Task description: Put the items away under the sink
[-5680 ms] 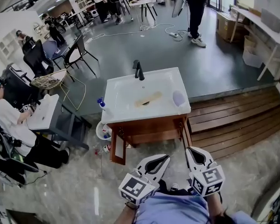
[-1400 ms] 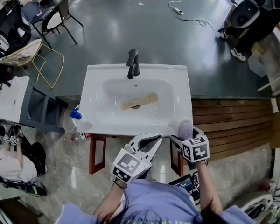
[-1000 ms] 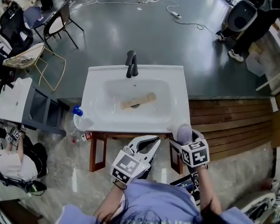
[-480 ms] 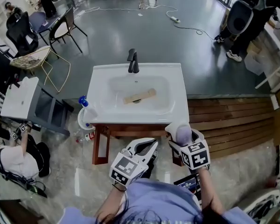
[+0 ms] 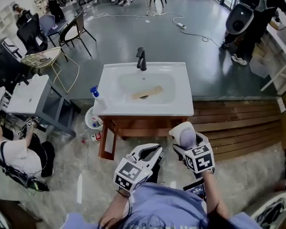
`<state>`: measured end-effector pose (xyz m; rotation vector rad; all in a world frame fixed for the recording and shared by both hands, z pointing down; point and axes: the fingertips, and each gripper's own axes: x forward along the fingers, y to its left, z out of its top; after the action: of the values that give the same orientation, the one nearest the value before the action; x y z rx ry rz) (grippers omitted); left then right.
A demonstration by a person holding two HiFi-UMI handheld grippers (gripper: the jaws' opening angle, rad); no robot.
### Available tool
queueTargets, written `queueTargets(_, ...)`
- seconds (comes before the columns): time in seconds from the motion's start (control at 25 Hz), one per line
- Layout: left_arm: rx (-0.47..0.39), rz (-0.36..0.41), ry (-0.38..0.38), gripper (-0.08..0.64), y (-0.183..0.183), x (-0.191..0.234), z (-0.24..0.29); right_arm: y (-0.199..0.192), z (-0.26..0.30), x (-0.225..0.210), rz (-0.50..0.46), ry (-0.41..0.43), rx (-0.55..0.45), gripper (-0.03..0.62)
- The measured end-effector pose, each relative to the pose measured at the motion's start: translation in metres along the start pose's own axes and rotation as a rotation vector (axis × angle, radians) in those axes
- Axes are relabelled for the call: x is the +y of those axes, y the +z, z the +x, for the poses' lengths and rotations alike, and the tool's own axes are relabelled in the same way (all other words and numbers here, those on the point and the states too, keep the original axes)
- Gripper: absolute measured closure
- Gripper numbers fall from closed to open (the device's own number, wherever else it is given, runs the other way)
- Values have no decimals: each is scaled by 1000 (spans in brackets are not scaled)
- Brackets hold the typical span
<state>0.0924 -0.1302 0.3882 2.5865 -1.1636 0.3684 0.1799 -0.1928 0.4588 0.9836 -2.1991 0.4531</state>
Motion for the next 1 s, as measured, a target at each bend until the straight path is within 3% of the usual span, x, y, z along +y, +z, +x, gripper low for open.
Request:
queueTargets(0.56, -8, 7, 10, 543, -18, -83, -42, -37, -59, 34, -35, 6, -55, 152)
queueTargets(1.0, 30, -13, 71, 543, -33, -95, -68, -45, -64, 59, -44, 69, -62, 152)
